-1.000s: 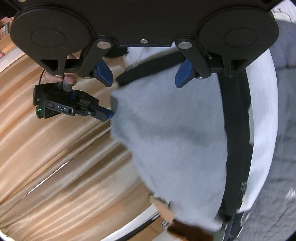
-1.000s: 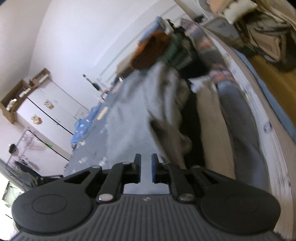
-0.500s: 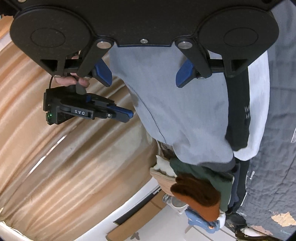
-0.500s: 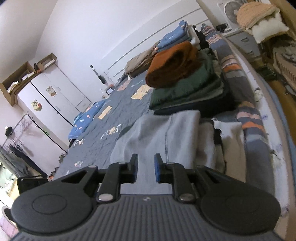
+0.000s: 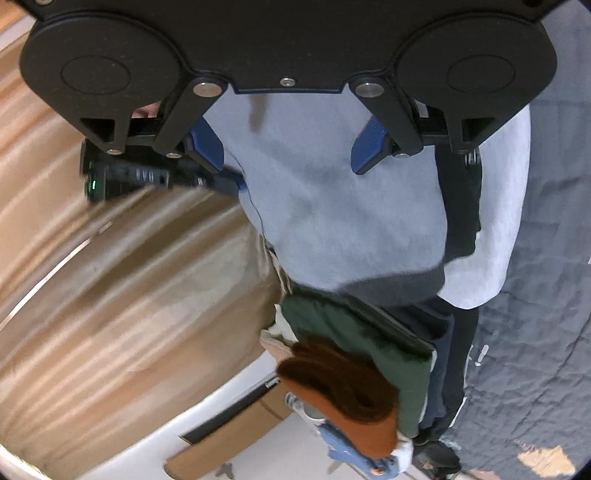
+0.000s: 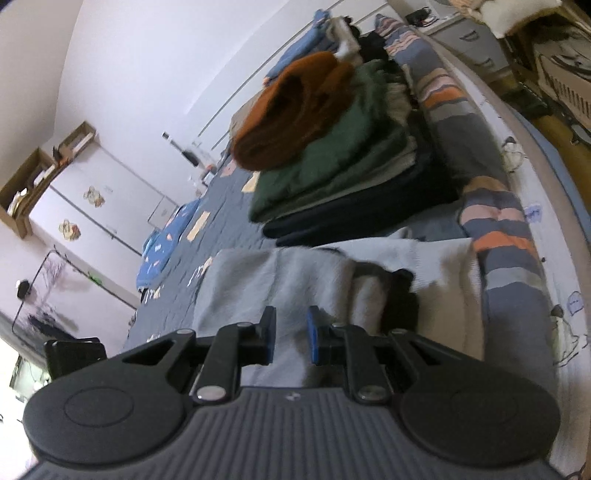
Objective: Fold clothes
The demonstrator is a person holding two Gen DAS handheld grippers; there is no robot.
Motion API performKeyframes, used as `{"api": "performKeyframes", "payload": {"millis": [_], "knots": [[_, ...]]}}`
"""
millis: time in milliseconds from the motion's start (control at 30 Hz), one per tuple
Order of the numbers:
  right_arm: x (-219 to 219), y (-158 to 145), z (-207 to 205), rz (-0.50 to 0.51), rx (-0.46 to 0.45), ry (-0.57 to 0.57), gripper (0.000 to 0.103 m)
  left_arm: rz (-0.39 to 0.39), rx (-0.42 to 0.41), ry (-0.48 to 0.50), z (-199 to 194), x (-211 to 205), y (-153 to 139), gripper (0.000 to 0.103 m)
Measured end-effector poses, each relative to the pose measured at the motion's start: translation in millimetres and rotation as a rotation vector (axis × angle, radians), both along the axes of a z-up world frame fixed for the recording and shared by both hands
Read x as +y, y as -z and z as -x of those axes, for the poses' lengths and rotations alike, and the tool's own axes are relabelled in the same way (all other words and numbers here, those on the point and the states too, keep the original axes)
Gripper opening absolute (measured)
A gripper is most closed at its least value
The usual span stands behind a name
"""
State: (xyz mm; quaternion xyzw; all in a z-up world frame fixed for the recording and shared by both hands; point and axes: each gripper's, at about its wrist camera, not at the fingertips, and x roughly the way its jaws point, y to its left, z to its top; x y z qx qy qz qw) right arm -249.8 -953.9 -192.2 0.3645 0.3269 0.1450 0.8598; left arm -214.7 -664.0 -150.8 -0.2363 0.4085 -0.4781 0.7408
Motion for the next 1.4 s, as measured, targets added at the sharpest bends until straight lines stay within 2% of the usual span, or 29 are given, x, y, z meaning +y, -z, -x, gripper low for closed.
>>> {"api": "performKeyframes", "payload": {"millis": [200, 467, 533, 633, 800, 900, 1200, 1400], "knots": [[-12.5, 16.6, -7.1, -0.064, 0.005, 0.012, 0.017, 0.038, 0.023, -0.054, -25.1, -3.7, -0.3, 0.075], [-16.5, 26.2, -10.1, -0.087, 0.002, 0.014, 0.016, 0.120, 0.050, -0.143, -47.9, 5.1, -7.2, 0.075], [-17.0, 26.2, -9.9, -0.085, 0.001, 0.012, 0.016, 0.154, 0.050, -0.101, -43.4, 1.0, -13.6, 0.077], [-17.6, 26.1, -9.5, -0.082, 0.000, 0.011, 0.017, 0.152, 0.019, -0.006, -30.1, -19.8, -24.9, 0.080], [-18.0, 26.9, -8.2, -0.083, -0.001, 0.012, 0.017, 0.085, 0.001, 0.131, -17.8, -67.6, -27.5, 0.083], [-18.0, 27.8, -8.0, -0.083, -0.003, 0.015, 0.017, 0.013, 0.009, 0.152, -23.0, -84.9, -17.4, 0.083], [-19.7, 34.5, -9.5, -0.092, 0.002, 0.014, 0.016, 0.010, 0.056, 0.030, -57.6, -84.4, -2.2, 0.078], [-20.4, 36.7, -9.2, -0.103, 0.003, 0.018, 0.016, -0.006, 0.047, -0.078, -68.1, -77.5, -8.4, 0.078]]}}
